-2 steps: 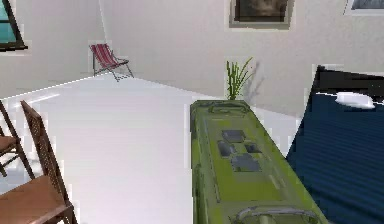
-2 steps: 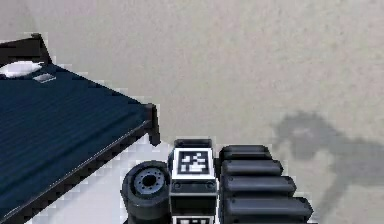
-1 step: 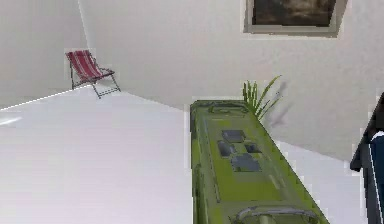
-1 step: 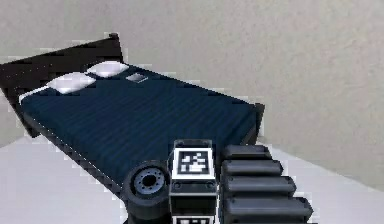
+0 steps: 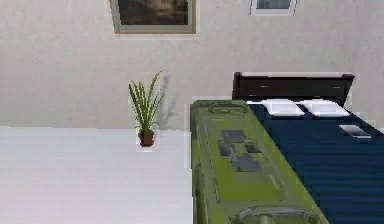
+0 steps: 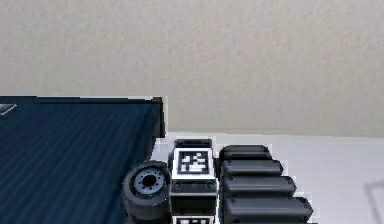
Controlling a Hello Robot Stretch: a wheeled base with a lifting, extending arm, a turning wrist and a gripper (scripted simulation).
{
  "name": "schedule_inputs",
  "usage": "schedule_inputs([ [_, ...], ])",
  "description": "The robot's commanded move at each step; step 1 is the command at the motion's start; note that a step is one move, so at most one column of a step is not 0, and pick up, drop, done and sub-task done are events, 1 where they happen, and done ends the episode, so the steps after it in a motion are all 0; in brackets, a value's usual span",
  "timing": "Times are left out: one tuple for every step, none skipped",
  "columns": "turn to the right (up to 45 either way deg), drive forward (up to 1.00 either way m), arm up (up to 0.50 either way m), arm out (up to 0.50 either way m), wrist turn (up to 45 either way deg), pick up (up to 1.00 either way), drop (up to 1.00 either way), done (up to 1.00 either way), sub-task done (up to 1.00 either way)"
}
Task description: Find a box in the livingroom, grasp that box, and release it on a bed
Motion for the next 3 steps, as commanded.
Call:
schedule_inputs([
  [0.0,1.00,0.00,0.00,0.0,0.00,0.00,0.00,0.00],
  [6.0,0.00,0.00,0.00,0.0,0.00,0.00,0.00,0.00],
  [0.0,0.35,0.00,0.00,0.0,0.00,0.00,0.00,0.00],
])
